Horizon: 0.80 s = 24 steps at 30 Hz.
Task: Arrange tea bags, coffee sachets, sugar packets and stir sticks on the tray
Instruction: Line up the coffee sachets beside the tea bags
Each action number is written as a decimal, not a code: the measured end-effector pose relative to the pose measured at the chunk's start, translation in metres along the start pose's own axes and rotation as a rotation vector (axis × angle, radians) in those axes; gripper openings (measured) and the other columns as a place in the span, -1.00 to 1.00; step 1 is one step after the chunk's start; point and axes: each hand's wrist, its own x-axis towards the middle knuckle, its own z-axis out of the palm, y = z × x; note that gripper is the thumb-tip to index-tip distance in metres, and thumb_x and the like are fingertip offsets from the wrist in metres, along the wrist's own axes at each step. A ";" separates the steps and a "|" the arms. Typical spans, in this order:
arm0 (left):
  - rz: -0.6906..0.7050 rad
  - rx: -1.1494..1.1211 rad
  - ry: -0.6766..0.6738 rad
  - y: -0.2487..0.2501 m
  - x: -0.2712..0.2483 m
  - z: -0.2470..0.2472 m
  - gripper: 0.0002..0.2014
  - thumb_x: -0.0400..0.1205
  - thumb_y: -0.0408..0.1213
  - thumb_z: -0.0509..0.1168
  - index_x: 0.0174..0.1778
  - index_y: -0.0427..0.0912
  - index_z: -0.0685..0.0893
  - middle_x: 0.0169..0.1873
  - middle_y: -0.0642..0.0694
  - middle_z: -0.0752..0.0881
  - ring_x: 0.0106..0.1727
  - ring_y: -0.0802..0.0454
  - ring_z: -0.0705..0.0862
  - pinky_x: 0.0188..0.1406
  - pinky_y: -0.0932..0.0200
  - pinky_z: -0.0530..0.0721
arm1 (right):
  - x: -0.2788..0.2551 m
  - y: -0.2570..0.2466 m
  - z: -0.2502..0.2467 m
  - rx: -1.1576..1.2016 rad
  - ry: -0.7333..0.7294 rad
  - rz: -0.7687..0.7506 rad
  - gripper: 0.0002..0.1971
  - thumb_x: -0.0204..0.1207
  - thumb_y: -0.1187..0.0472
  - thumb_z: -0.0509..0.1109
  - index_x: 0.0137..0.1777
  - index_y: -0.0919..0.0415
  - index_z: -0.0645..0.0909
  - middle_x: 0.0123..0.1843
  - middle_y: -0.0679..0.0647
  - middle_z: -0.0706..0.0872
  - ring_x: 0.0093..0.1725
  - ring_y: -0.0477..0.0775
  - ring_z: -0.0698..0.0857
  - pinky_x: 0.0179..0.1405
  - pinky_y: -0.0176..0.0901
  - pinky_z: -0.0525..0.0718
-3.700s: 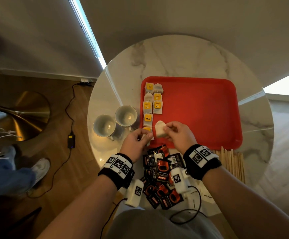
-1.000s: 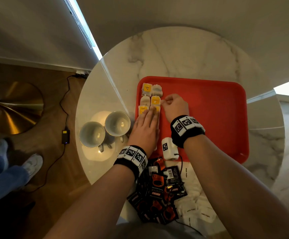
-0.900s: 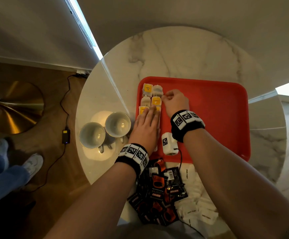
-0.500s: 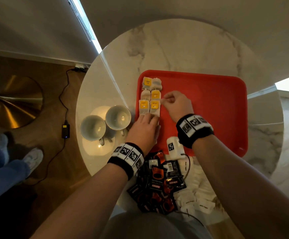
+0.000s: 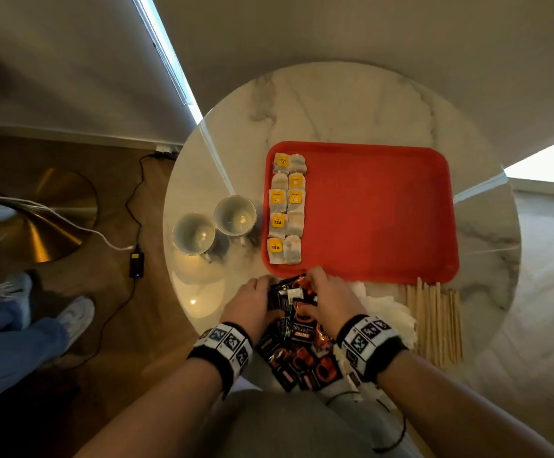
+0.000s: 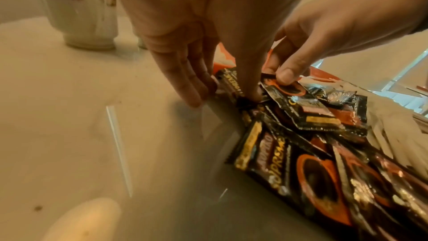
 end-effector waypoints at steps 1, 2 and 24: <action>0.001 -0.020 -0.003 0.001 0.001 0.003 -0.34 0.56 -0.14 0.49 0.57 0.02 0.38 0.41 -0.07 0.59 0.39 -0.07 0.60 0.38 -0.01 0.61 | 0.000 -0.001 0.003 0.018 -0.009 0.004 -0.48 0.45 0.04 0.63 0.28 -0.01 0.41 0.13 -0.06 0.69 0.16 0.05 0.63 0.20 -0.02 0.62; -0.002 -0.042 -0.001 0.002 0.003 0.005 -0.38 0.56 -0.19 0.49 0.53 0.02 0.42 0.38 -0.08 0.62 0.36 -0.09 0.62 0.37 0.00 0.61 | 0.000 -0.002 0.007 0.037 -0.011 0.008 -0.45 0.45 0.10 0.63 0.32 0.00 0.40 0.12 -0.04 0.69 0.15 0.06 0.65 0.18 -0.03 0.62; -0.040 -1.604 -0.130 0.059 0.012 -0.037 -0.64 0.73 -0.29 0.32 0.44 -0.30 0.56 0.24 -0.37 0.75 0.13 -0.21 0.78 0.02 -0.06 0.81 | -0.007 -0.008 -0.049 0.905 0.139 0.056 -0.59 0.49 0.18 0.64 0.27 0.12 0.59 0.06 0.12 0.83 0.01 0.12 0.86 0.04 0.08 0.85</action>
